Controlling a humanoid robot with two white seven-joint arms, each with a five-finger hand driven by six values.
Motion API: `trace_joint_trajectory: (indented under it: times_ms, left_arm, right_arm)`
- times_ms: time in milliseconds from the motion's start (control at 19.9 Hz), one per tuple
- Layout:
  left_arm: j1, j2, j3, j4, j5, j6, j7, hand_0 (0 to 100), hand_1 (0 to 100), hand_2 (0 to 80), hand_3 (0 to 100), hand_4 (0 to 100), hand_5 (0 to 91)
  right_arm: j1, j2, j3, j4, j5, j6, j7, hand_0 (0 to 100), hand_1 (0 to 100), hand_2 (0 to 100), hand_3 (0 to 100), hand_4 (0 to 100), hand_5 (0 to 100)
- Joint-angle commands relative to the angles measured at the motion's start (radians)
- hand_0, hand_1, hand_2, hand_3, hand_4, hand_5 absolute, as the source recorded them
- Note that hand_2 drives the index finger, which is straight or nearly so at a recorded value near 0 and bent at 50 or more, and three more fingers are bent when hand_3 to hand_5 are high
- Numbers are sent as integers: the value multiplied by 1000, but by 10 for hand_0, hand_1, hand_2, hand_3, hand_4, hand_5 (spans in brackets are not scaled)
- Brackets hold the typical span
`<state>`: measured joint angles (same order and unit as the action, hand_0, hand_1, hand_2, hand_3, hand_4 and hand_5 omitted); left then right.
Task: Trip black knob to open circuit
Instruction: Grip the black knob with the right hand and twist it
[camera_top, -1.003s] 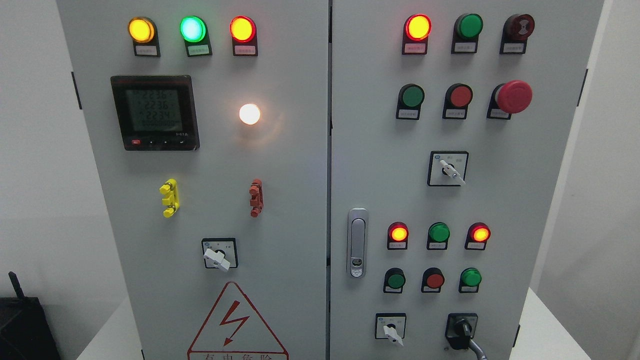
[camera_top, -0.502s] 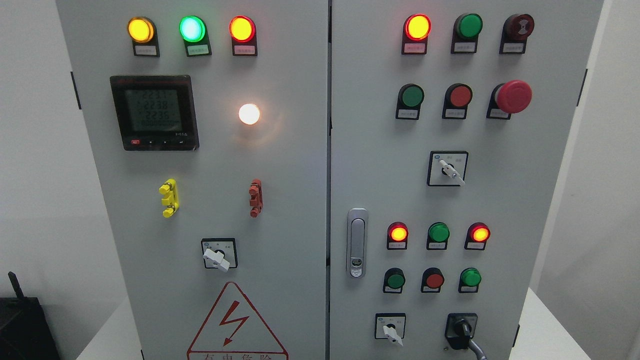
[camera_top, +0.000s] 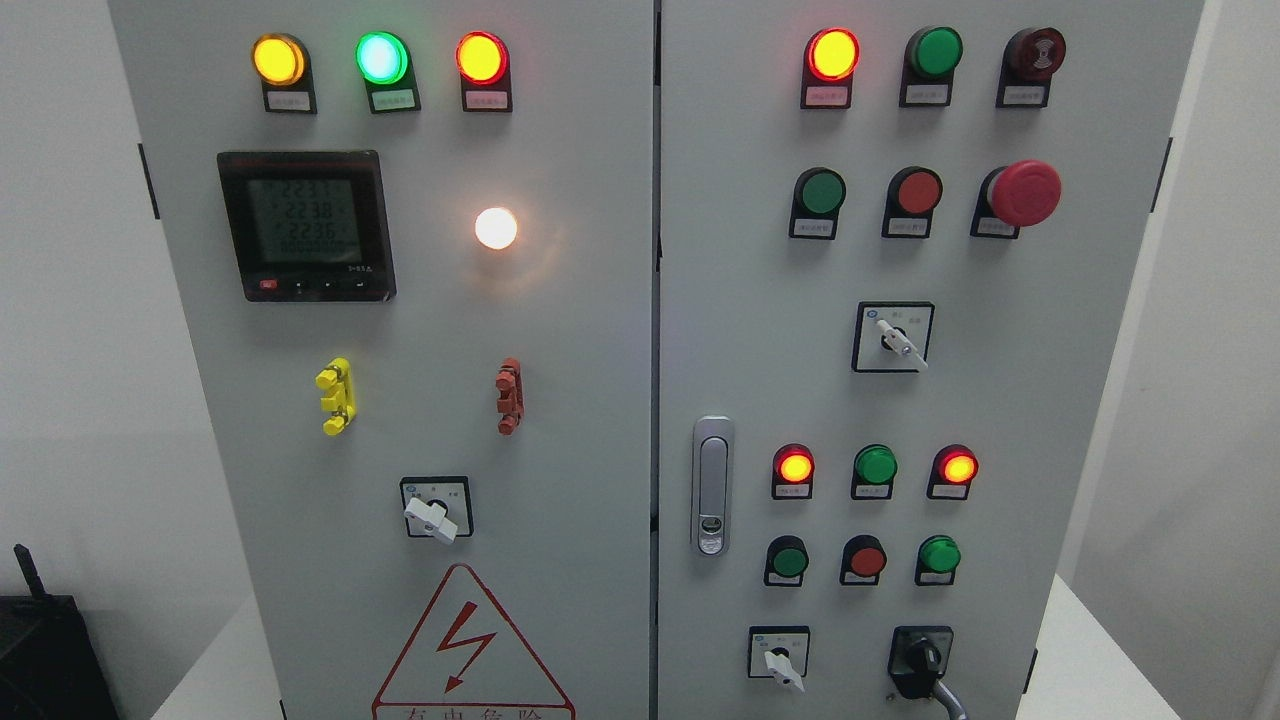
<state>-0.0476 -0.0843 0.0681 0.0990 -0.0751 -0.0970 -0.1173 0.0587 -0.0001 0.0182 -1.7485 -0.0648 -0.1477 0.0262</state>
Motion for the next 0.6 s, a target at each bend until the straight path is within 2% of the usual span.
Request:
trace_joint_trajectory:
  times_ms: [0, 552]
  left_arm:
    - [0, 0, 1, -16, 0, 0, 1, 120, 389, 0, 0, 0, 0]
    - [0, 0, -1, -16, 0, 0, 1, 120, 389, 0, 0, 0, 0]
  right_arm:
    - [3, 25, 26, -3, 0, 0, 3, 0, 0, 0, 1000, 1000, 1000]
    - [-5, 25, 26, -3, 0, 0, 3, 0, 0, 0, 1000, 1000, 1000]
